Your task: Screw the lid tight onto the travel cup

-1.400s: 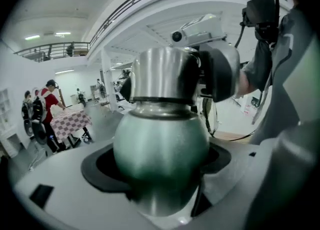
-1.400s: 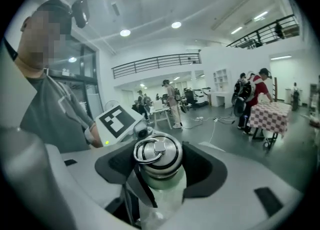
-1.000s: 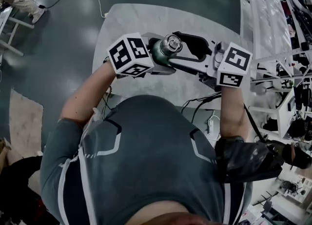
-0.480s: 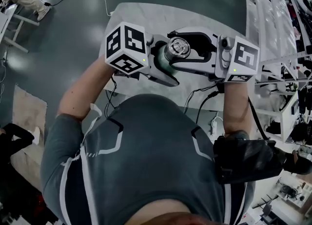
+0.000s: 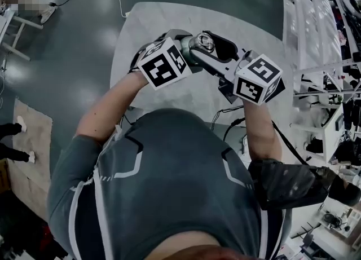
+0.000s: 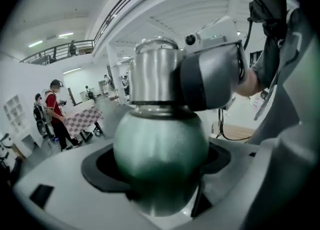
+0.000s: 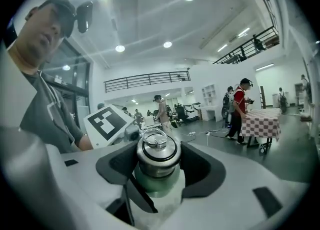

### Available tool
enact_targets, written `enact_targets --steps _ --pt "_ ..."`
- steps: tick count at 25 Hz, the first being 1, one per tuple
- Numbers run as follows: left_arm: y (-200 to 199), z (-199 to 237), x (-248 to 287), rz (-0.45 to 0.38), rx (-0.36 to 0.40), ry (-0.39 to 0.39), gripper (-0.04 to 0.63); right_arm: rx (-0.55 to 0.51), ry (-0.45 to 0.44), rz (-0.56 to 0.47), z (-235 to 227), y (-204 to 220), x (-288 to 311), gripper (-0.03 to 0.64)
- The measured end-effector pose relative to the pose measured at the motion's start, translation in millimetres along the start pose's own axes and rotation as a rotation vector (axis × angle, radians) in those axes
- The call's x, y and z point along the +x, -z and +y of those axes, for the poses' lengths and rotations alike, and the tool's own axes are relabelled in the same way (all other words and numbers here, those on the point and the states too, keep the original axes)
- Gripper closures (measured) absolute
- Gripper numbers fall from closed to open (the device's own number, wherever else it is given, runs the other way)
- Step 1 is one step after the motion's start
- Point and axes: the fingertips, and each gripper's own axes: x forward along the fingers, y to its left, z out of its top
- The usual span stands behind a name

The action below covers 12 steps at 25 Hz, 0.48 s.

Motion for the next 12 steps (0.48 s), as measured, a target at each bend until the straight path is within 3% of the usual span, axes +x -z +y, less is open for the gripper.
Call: enact_targets --steps 3,6,8,12 --pt "-7 -16 -6 -0.077 -0.032 0.157 0.193 -0.007 -0.077 -0.011 10 -4 -2 0.339" --pt "-34 -44 -36 -0.22 -0.037 0.404 0.193 -0.095 -0.328 -0.041 42 -25 -19 0.305" --pt "-48 -60 -59 -0.279 -0.002 0.535 0.193 -0.144 -0.484 -0.073 62 -38 -31 0.304" --pt "-56 -87 -83 -0.304 0.069 0.727 0.193 -0.236 -0.651 -0.096 84 -50 -37 0.305"
